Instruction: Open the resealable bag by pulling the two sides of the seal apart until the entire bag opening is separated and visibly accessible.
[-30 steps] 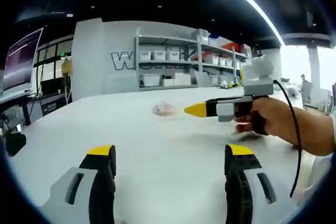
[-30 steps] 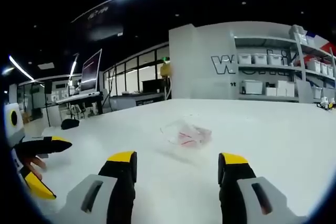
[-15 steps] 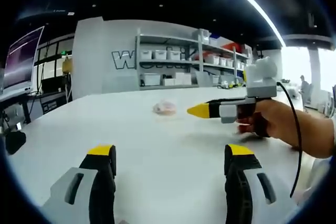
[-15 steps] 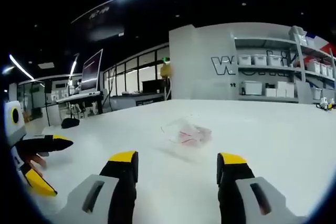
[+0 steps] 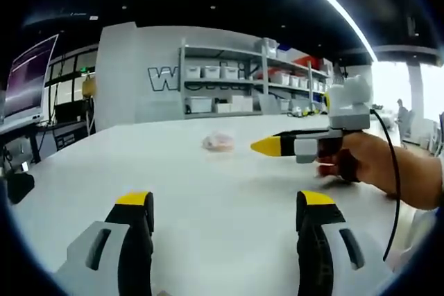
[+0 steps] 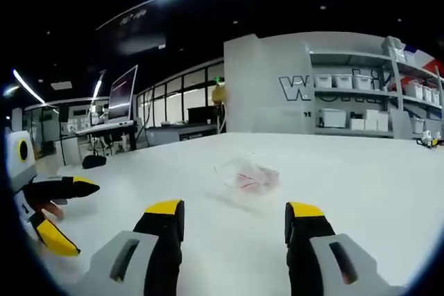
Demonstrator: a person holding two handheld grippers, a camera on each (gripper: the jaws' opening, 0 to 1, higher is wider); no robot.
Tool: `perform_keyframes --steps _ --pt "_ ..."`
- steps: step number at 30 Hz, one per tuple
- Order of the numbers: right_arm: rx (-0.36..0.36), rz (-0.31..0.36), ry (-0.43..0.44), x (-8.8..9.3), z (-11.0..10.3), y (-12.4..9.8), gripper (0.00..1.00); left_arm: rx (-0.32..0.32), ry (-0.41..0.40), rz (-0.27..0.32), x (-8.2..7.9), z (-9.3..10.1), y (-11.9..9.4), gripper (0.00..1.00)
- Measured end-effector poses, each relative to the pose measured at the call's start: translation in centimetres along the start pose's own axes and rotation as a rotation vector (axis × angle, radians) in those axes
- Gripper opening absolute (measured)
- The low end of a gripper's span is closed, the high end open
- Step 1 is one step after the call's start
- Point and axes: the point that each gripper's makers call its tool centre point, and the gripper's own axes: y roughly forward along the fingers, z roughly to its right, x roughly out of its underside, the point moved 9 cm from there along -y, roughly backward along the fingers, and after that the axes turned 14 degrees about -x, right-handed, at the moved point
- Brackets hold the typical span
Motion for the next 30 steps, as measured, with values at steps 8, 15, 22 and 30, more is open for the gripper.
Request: perform_keyframes --steps 8,15,22,30 --pt "0.001 0.012 -0.022 -0.2 -0.6 -0.8 0.58 -0.002 0.002 -0.003 0.1 -0.1 0.1 0.83" --pt "0.017 0.019 -0.023 0.1 -1.3 -2.1 0.57 -0.012 -0.004 0.008 0.0 -0.2 0.1 0.82" --pt "0.021 0.032 -0.03 0.1 -1.9 -3.3 0.56 -0.018 -0.005 0.021 -0.1 -0.1 0.0 0.82" --pt "0.047 0.05 -0.065 0.1 -2.4 -5.2 0.56 -0.042 -0.006 0.046 -0.3 -0.1 0.0 0.84"
